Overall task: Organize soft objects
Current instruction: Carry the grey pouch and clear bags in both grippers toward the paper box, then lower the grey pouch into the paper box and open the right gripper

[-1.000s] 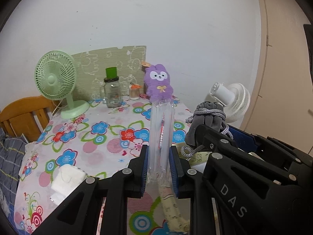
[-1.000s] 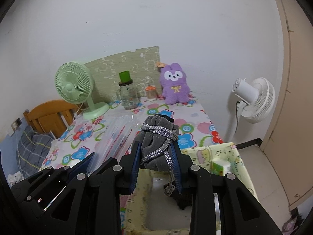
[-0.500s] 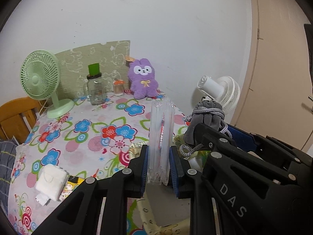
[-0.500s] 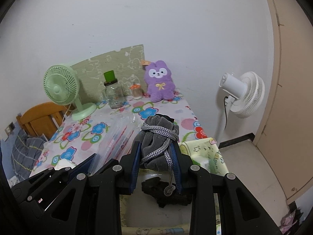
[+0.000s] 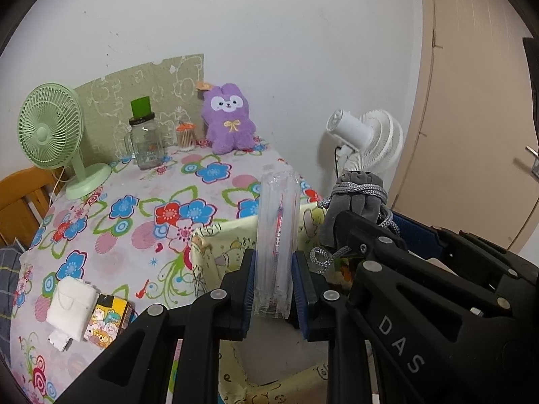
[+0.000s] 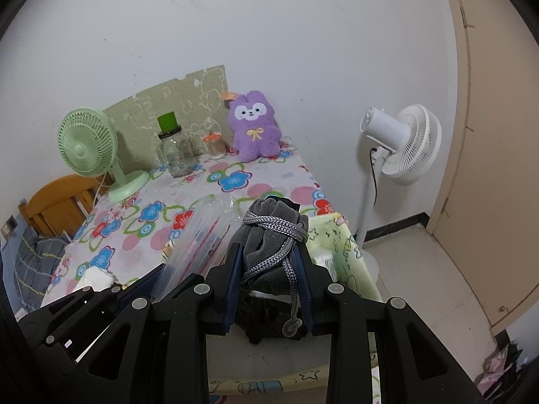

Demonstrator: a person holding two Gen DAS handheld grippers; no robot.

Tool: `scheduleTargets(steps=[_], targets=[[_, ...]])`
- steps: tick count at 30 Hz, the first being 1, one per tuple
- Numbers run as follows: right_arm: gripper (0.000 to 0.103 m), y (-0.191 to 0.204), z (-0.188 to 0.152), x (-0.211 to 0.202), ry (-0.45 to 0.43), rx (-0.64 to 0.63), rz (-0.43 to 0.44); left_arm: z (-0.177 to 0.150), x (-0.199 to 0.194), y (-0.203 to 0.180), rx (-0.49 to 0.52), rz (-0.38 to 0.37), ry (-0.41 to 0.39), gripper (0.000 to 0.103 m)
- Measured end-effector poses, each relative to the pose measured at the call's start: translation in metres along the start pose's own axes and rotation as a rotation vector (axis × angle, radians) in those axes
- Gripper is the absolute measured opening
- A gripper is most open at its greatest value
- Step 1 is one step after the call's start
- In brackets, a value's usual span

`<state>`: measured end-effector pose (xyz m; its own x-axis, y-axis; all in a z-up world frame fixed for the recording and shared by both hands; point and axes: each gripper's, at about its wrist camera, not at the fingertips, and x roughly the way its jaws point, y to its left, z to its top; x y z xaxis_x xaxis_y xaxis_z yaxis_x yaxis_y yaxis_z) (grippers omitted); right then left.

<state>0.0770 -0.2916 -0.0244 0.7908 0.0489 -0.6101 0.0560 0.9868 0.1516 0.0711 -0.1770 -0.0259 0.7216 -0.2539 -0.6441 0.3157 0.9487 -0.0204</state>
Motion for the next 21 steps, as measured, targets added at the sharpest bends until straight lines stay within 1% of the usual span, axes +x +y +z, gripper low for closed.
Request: scheduleTargets(steps=[2,10,16,21], targets=[[0.034,-0.002,-0.003,0.004,0.019,0.010,0.001,-0.003,0.004,0.000,0.004,0.015,0.018,0.021],[0.034,-0.005,-0.019,0.019,0.082,0.027,0.006,-0.017,0.015,0.003,0.002,0.029,0.091,0.022],[0.034,-0.006,-0.027,0.028,0.119,0.046,0.012,-0.022,0.021,0.003,0.014,0.040,0.131,0.033],[0.034,-0.005,-0.028,0.035,0.136,0.044,0.020,-0.023,0.023,0.002,0.026,0.039,0.129,0.037]])
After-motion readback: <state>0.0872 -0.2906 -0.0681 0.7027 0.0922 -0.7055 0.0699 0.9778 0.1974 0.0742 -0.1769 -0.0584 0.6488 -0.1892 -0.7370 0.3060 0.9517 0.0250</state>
